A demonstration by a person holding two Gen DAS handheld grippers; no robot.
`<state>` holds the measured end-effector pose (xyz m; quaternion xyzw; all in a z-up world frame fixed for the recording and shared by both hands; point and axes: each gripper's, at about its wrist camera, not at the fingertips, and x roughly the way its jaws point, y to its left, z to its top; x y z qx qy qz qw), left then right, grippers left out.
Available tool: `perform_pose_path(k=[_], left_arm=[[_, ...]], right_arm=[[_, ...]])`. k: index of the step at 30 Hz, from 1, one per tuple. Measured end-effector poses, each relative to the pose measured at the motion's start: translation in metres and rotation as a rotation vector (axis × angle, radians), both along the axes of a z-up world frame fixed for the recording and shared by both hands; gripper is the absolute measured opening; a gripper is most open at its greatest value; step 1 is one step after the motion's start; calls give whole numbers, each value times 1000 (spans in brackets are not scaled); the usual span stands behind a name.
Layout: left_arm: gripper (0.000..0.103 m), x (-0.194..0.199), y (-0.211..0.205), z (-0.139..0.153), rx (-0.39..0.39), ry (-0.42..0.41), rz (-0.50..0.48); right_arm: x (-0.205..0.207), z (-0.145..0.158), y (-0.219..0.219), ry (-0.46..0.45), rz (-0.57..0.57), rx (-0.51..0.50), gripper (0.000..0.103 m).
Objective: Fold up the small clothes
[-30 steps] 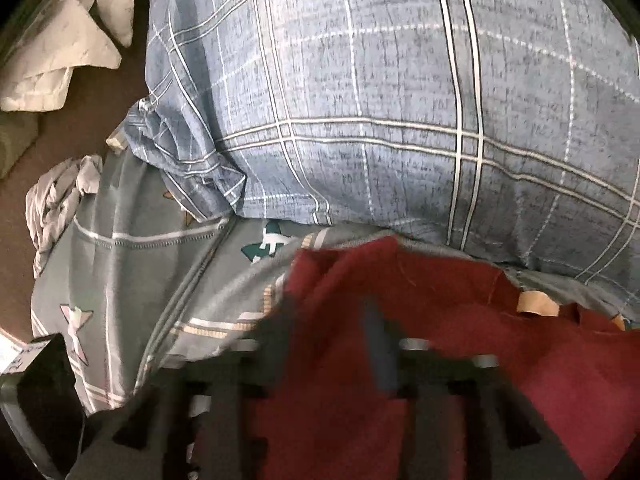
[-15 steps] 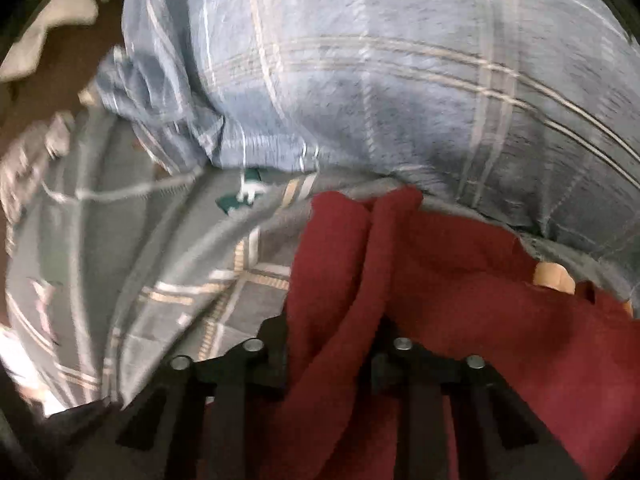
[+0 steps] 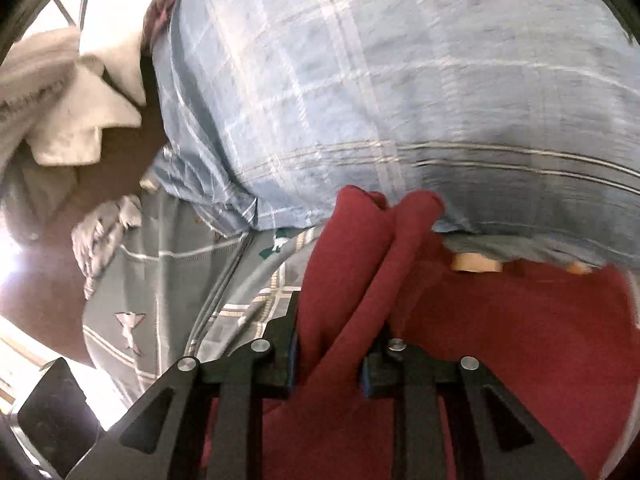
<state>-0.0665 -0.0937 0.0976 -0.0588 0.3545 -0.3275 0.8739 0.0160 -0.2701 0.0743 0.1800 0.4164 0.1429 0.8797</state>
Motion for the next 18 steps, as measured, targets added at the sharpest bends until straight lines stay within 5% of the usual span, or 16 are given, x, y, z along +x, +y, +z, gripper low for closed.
perform_pose_path(k=[8,18], left_arm=[[18,-8,-72,4,18,13,-125],[18,9,-146,-33,109,72,-165]], right_arm=[[-46,13,-82,-3,-133,-42,20],[-56,-20,-139,53,-231,-84,19]])
